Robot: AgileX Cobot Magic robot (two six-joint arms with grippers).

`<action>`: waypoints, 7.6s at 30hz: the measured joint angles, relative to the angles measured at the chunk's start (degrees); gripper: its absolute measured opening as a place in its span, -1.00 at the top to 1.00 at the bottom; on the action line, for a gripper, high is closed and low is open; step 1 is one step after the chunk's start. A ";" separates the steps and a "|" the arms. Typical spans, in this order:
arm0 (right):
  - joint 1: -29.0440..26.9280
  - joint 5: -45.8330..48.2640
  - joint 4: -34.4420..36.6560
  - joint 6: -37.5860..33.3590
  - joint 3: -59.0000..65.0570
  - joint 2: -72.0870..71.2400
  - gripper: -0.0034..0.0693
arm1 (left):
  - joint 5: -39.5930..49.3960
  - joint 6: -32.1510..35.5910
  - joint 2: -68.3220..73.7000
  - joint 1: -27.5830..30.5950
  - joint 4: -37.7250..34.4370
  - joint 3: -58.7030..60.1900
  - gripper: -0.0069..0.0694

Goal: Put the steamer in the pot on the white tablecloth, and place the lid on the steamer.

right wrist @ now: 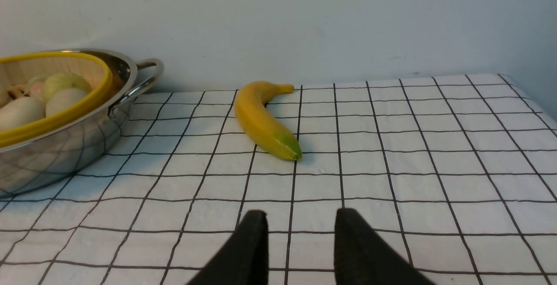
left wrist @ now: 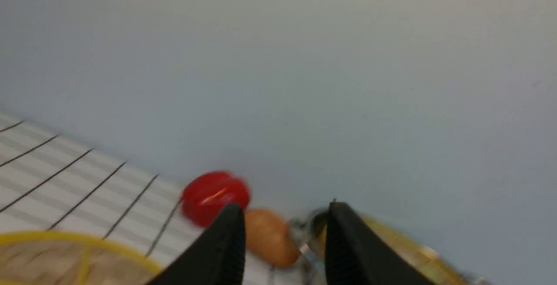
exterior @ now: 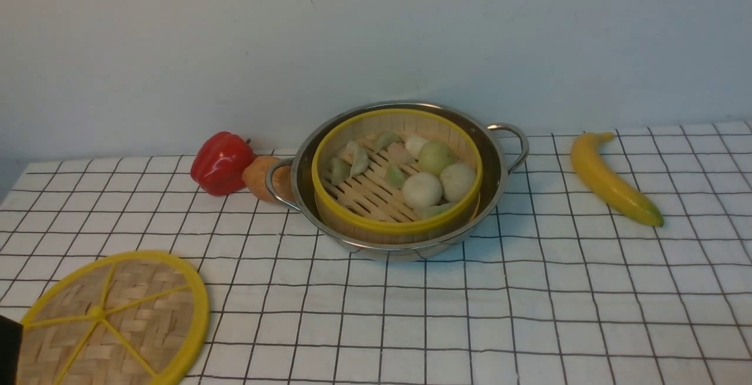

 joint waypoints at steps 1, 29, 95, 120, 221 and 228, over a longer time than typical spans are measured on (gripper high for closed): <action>0.00 -0.05 0.00 0.00 0.00 0.00 0.25 | 2.41 0.23 2.04 0.00 0.69 -1.45 0.10; 0.00 -0.28 0.00 0.00 0.00 0.00 0.25 | 56.18 56.52 61.88 0.00 -7.21 -48.09 -0.04; 0.00 -0.28 0.00 0.00 0.00 0.00 0.25 | 63.28 91.28 92.33 0.08 -28.97 -91.58 0.51; 0.00 -0.28 0.05 0.00 0.00 0.00 0.25 | 61.14 106.25 124.94 -22.38 -21.22 -123.76 0.51; 0.00 -0.68 0.11 0.00 0.00 0.00 0.25 | -2.86 16.22 39.01 0.44 12.51 -41.70 0.65; 0.00 -0.68 0.11 0.00 0.00 0.00 0.25 | -4.28 15.71 18.69 3.98 13.85 -18.89 0.60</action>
